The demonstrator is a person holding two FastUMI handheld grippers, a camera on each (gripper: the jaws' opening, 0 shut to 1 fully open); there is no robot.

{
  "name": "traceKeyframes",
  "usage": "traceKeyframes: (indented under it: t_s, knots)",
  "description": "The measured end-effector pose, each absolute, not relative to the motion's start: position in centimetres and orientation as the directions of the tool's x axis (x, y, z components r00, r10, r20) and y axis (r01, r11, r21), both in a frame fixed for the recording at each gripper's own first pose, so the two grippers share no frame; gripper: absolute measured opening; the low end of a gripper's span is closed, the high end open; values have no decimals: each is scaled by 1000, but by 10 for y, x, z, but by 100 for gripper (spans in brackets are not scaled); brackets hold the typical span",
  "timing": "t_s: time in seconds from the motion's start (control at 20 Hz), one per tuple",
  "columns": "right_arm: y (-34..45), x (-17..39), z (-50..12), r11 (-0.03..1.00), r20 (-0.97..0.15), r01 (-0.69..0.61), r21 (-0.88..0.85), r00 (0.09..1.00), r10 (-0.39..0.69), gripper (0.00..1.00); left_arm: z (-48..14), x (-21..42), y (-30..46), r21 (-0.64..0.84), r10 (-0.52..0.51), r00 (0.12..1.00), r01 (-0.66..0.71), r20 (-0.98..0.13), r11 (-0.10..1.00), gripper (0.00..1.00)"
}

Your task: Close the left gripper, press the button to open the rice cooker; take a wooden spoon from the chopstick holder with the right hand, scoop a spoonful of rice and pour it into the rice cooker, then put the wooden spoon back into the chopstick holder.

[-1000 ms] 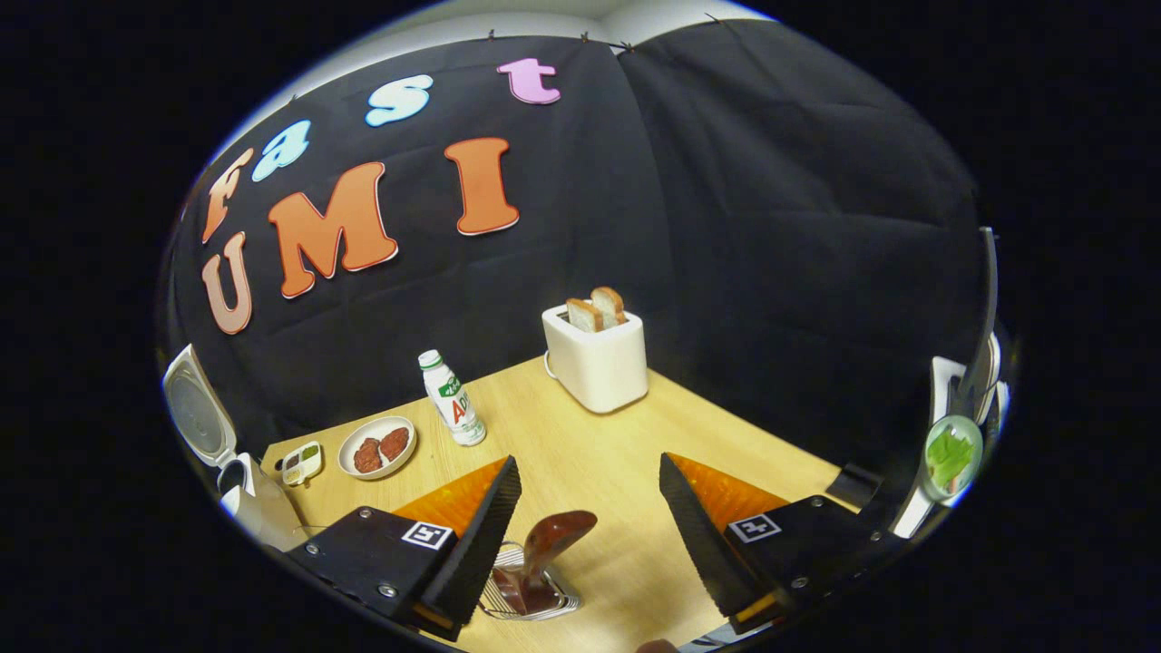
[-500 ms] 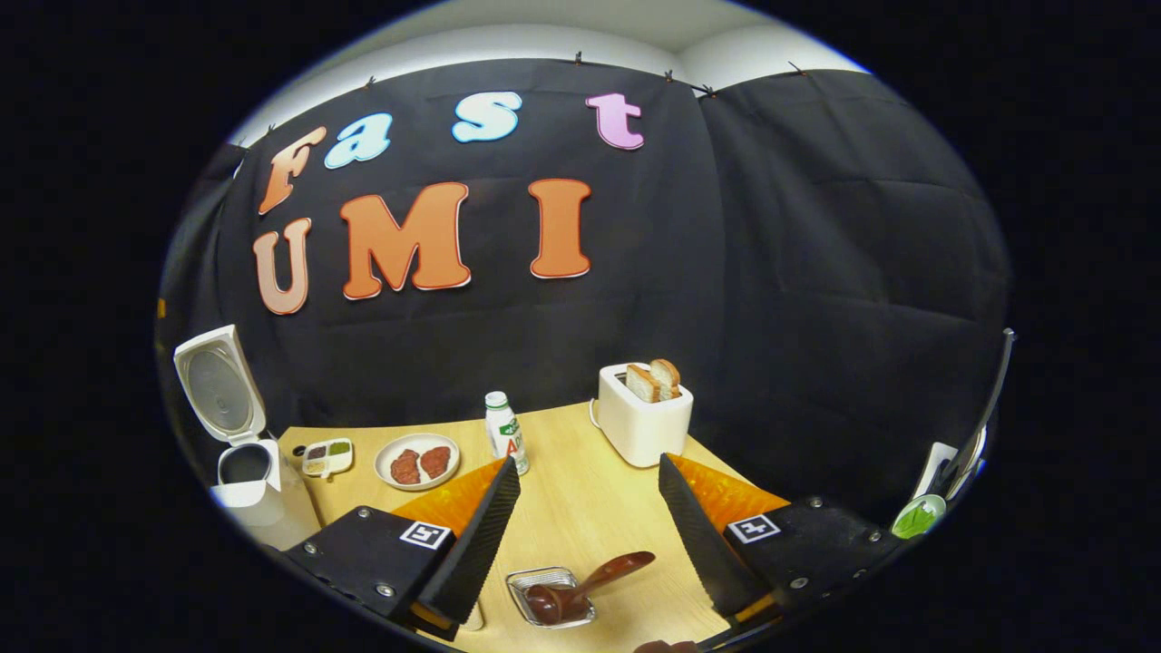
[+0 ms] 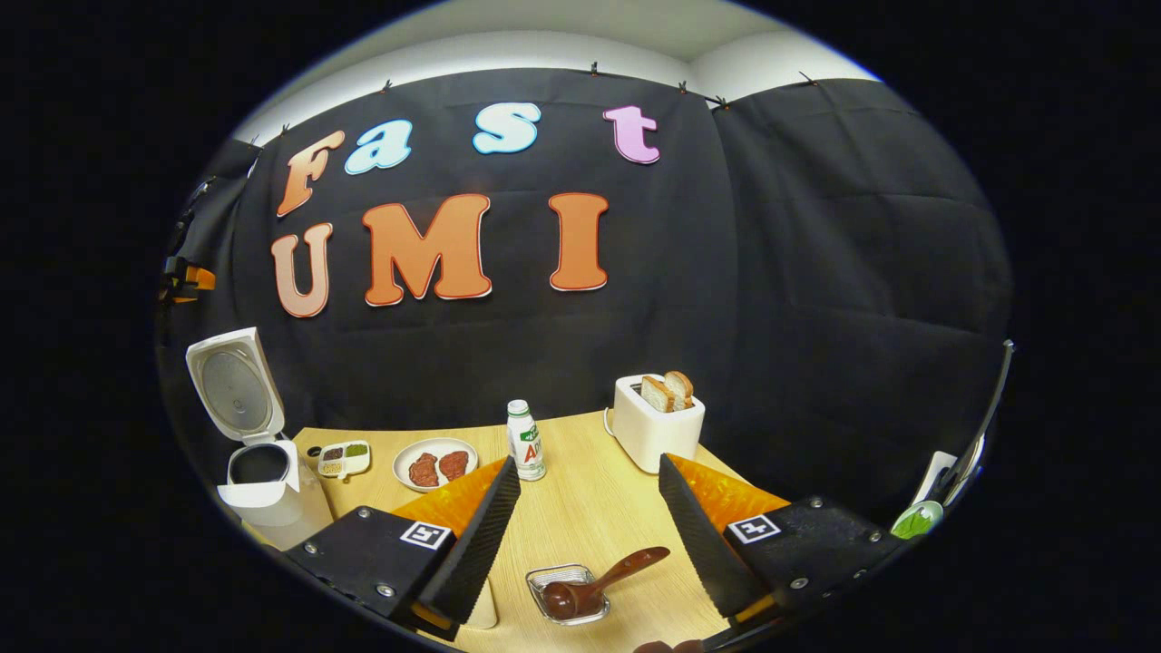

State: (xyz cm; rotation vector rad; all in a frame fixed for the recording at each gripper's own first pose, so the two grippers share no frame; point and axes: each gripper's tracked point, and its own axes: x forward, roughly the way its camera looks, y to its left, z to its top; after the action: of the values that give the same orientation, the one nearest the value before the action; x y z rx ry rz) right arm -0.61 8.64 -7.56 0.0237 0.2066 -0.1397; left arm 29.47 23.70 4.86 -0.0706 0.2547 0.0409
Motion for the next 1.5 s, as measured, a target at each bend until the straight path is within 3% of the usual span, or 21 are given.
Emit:
traceKeyframes:
  t_s: [0.2, 0.65, 0.75, 1.2, 1.5]
  knots:
    - [79, -10, -81, 988, -228, 154, -8, 962, -152, 95, 30, 330, 260, -77, 95, 950, -123, -297, 989, 100]
    - [80, -8, -86, 989, -255, 147, 7, 957, -140, 95, -46, 339, 267, -77, 85, 870, -139, -486, 987, 100]
    - [83, -8, -83, 991, -256, 137, 3, 958, -132, 95, -49, 335, 264, -122, 69, 871, -145, -486, 982, 100]
    - [99, -1, -55, 998, -238, 61, 29, 970, -53, 95, -71, 255, 219, -157, -9, 844, -89, -536, 984, 100]
    - [97, 12, -41, 999, -228, -23, 37, 973, 31, 95, -126, 178, 178, -115, 3, 815, -85, -579, 990, 100]
